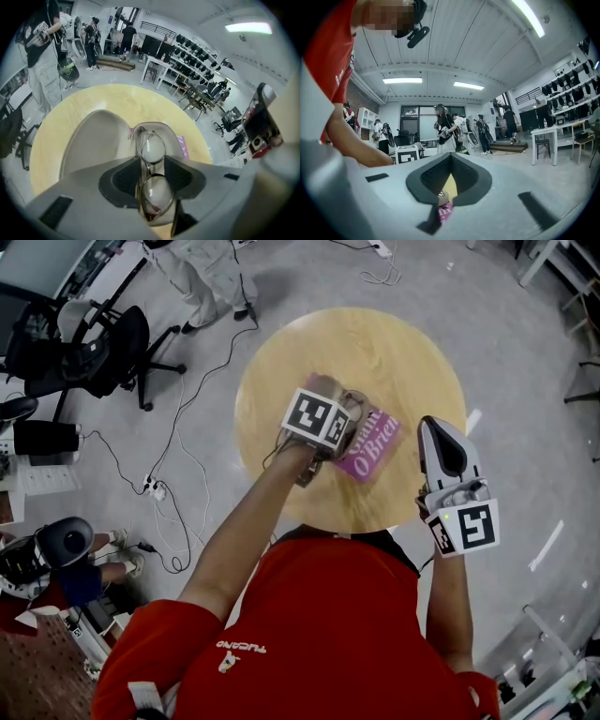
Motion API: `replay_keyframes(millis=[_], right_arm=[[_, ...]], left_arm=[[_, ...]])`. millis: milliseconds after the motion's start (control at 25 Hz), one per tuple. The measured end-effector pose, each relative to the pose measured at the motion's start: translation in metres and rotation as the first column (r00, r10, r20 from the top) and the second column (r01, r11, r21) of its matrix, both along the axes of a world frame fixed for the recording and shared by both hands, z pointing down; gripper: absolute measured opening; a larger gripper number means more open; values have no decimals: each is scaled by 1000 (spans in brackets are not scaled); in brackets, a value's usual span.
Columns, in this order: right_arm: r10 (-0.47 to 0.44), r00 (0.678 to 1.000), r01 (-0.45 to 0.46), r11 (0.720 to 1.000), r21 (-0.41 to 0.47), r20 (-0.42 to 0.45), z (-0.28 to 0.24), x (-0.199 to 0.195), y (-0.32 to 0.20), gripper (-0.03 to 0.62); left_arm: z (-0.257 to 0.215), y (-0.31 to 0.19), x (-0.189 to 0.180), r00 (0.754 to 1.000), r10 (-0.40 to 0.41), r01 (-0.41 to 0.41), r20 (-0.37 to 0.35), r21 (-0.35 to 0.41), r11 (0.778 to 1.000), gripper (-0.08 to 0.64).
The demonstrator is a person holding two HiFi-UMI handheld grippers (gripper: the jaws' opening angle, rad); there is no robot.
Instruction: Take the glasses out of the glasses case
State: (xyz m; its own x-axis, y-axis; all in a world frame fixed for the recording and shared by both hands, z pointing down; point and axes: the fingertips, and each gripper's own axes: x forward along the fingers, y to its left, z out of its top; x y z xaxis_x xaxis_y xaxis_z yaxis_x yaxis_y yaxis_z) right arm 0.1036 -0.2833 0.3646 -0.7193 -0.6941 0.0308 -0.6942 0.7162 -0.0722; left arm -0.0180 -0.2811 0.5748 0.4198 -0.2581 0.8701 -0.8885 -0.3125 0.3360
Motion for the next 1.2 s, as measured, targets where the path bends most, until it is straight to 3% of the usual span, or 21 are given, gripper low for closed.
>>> replay_keyframes(millis=[160,440,640,800,960,1200], right_arm=[[10,1000,-10,1000,-5,3,1,5,0,5],[15,1000,-15,1000,-7,3,1,7,1,5],[10,1000,-10,1000,-3,3,1,3,4,5],[1,1000,-1,1000,4,2,0,-3,9,5],[-10,1000,10,1000,10,0,-4,-10,14,5],[-28,1000,28,999,29,-7,-13,-22,26,5]], left_arm=[[1,3,4,999,-8,7,-46,-27,1000,138],[-11,2,3,996,-28,28,-90,7,1000,79],[-25,0,-1,995,-27,35,-94,81,996,48],[-44,-1,-2,996,-7,24,-94,187,982,48],[-81,-4,-5,997,17,12,-79,351,936,48],[-132,3,0,994,65,-1,-91,572,820,48]])
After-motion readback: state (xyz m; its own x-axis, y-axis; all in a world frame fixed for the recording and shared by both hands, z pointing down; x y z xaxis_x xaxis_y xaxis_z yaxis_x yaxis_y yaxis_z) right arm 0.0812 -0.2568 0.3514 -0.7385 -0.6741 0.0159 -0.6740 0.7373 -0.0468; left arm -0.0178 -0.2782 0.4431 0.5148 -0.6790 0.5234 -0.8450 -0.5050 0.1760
